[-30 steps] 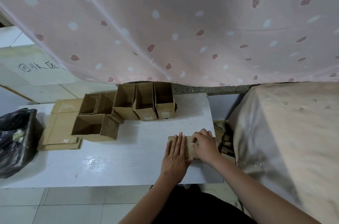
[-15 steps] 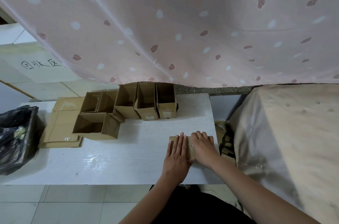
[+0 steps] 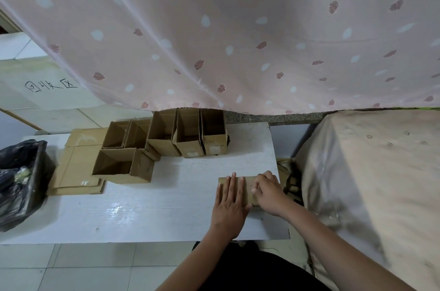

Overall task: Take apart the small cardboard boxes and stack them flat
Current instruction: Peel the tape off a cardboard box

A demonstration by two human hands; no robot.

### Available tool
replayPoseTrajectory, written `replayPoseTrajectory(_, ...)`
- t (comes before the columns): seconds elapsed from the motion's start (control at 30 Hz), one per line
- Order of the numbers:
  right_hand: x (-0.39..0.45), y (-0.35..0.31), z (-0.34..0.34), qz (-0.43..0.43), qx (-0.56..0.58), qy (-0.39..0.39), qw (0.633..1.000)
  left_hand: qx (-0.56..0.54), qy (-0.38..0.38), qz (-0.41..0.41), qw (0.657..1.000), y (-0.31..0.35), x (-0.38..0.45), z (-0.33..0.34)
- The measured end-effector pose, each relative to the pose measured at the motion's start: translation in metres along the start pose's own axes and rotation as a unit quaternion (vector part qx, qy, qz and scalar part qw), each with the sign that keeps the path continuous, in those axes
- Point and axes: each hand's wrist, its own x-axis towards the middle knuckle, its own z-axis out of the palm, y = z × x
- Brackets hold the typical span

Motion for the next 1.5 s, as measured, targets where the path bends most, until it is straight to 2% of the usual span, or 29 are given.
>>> replayPoseTrajectory(0.07,-0.006,0.007,-0.002,0.052,0.121,0.009,0.991,-0.004,-0.009,-0.002,1.0,0.0,0.001,0.002)
replayPoseTrajectory(0.17,-0.014,0.019,-0.007,0.128,0.301,0.061,0.943,-0.004,-0.01,-0.006,1.0,0.0,0.002,0.003)
replayPoseTrajectory(0.27,-0.014,0.032,-0.011,0.167,0.39,0.115,0.898,-0.005,-0.016,-0.007,1.0,0.001,0.002,0.004)
replayPoseTrajectory(0.4,-0.01,0.034,-0.013,0.197,0.487,0.125,0.841,-0.012,-0.019,-0.01,1.0,0.002,0.0,0.002)
replayPoseTrajectory(0.43,-0.01,0.034,-0.013,0.196,0.487,0.121,0.843,-0.007,-0.021,-0.012,1.0,0.003,0.0,0.002)
replayPoseTrajectory(0.57,-0.014,0.032,-0.01,0.171,0.407,0.122,0.889,-0.015,-0.018,-0.011,1.0,0.007,0.0,-0.002)
replayPoseTrajectory(0.77,-0.019,0.024,-0.01,0.096,0.308,0.146,0.935,-0.005,-0.015,0.055,0.998,0.027,0.008,-0.012)
replayPoseTrajectory(0.93,-0.023,0.028,-0.008,0.099,0.283,0.17,0.939,-0.007,-0.058,0.058,0.997,0.035,0.019,-0.014)
replayPoseTrajectory(1.03,-0.028,0.034,-0.009,0.112,0.309,0.173,0.929,0.022,-0.078,0.07,0.994,0.029,0.019,-0.016)
replayPoseTrajectory(1.2,-0.034,0.035,-0.016,0.09,0.342,0.183,0.917,0.062,-0.049,0.066,0.995,0.022,0.018,-0.02)
replayPoseTrajectory(1.37,-0.037,0.04,-0.026,0.103,0.319,0.202,0.92,-0.066,0.004,0.058,0.996,0.01,0.025,-0.039)
replayPoseTrajectory(1.5,-0.038,0.035,-0.041,0.107,0.32,0.203,0.919,-0.182,0.028,0.062,0.981,-0.01,0.025,-0.054)
